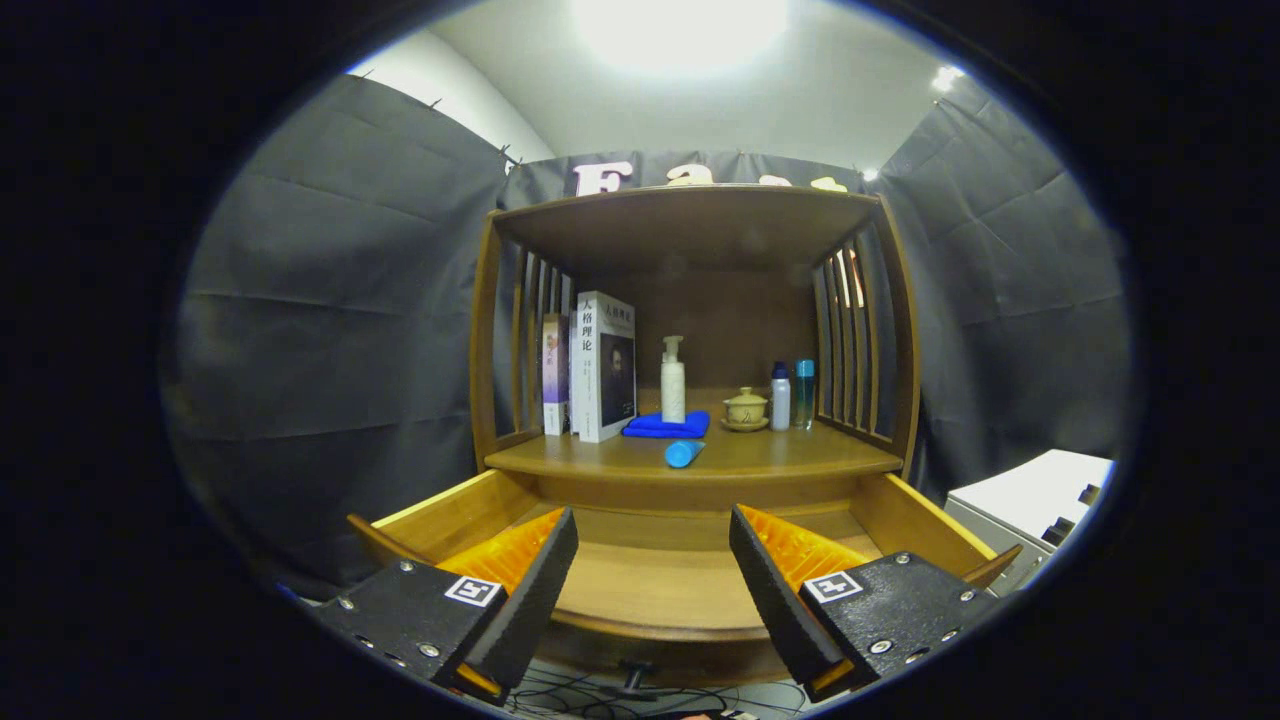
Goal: Pull open the drawer, take out the items inside it, and place them on the countertop above the cabinet.
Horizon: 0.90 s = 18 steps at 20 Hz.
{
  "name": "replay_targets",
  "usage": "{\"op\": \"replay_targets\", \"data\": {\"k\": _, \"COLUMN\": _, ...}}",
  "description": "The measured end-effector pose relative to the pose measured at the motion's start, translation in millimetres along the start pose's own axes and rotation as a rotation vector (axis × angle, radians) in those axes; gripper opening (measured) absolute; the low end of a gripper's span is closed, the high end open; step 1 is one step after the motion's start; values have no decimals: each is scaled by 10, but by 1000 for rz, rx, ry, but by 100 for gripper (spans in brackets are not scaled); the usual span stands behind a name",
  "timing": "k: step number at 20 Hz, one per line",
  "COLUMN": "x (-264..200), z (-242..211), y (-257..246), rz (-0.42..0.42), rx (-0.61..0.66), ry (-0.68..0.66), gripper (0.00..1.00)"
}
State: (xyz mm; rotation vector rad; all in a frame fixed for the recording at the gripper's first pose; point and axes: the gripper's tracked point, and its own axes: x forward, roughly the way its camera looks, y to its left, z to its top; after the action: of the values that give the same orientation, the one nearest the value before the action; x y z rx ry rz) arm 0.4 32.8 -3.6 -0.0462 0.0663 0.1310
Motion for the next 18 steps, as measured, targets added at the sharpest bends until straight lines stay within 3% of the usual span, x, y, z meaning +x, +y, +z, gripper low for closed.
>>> {"op": "replay_targets", "data": {"k": 7, "x": -343, "z": -470, "y": 95, "rz": 21, "rx": -39, "ry": 84, "gripper": 94}}
{"op": "replay_targets", "data": {"k": 18, "x": -365, "z": -1062, "y": 122, "rz": 13, "rx": -81, "ry": 195, "gripper": 94}}
